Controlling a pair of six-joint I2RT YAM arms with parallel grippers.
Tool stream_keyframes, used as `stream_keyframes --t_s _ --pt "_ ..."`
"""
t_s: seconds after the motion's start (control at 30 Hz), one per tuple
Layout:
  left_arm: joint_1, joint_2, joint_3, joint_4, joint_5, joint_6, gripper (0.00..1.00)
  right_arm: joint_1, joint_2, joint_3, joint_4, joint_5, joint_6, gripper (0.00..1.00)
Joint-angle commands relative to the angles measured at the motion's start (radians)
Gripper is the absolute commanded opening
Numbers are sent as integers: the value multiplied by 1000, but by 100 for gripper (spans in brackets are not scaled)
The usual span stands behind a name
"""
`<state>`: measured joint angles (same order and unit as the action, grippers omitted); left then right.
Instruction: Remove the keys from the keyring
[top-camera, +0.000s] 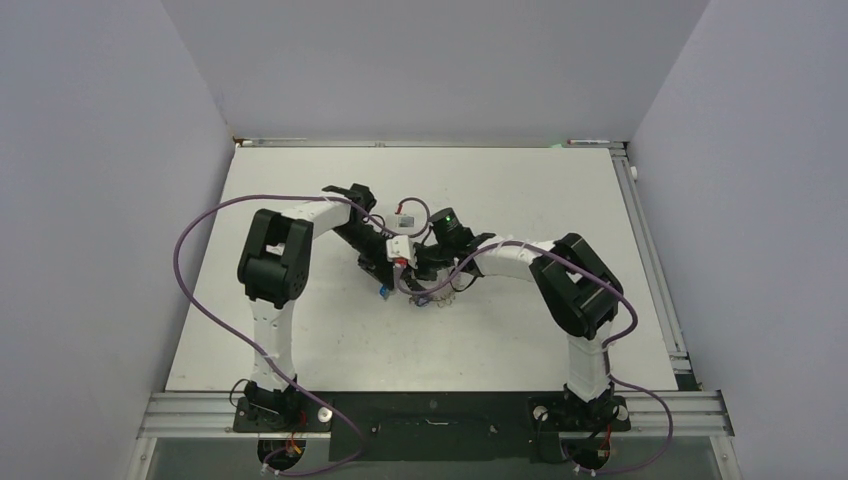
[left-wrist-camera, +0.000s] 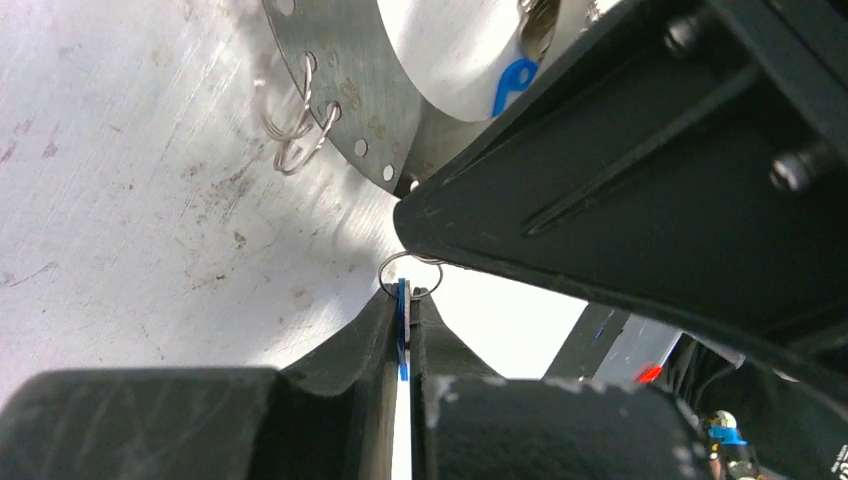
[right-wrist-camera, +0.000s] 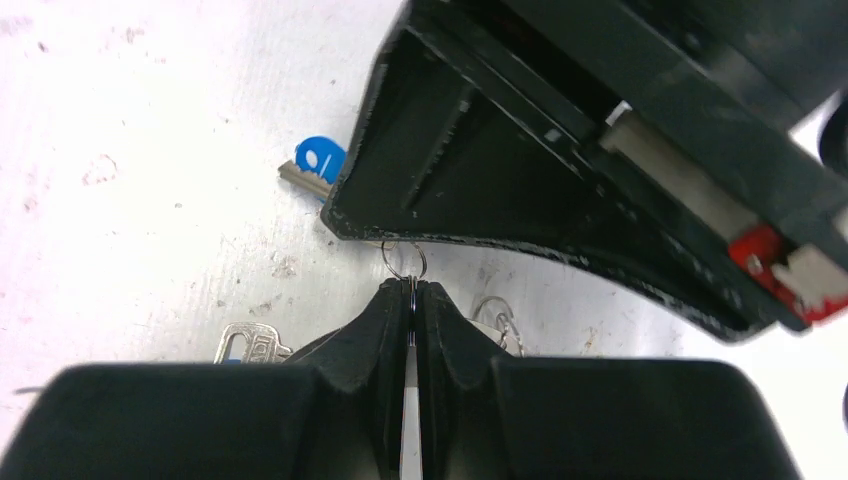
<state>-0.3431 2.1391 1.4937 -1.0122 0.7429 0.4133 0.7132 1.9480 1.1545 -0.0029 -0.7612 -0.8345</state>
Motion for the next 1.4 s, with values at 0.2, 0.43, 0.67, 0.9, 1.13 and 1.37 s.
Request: stream_keyframes --t_s 0.2,0.43,0.67,0.9,1.13,1.37 --pt "35 -80 -43 58 67 -80 0 -116 -80 -87 369 -246 499 5" --pt "32 -78 -77 96 55 -116 0 -156 -61 -163 607 -268 740 5" --pt "18 -50 -95 137 71 -165 0 -156 -54 -281 777 -232 833 5" --pt "-21 -11 -86 140 73 -182 0 -159 -52 -285 650 -196 682 14" --pt "-23 7 -79 141 66 -186 0 -156 -91 -233 336 -146 392 31" --pt "-22 7 -84 140 67 -185 0 -118 -144 -190 175 -115 174 39"
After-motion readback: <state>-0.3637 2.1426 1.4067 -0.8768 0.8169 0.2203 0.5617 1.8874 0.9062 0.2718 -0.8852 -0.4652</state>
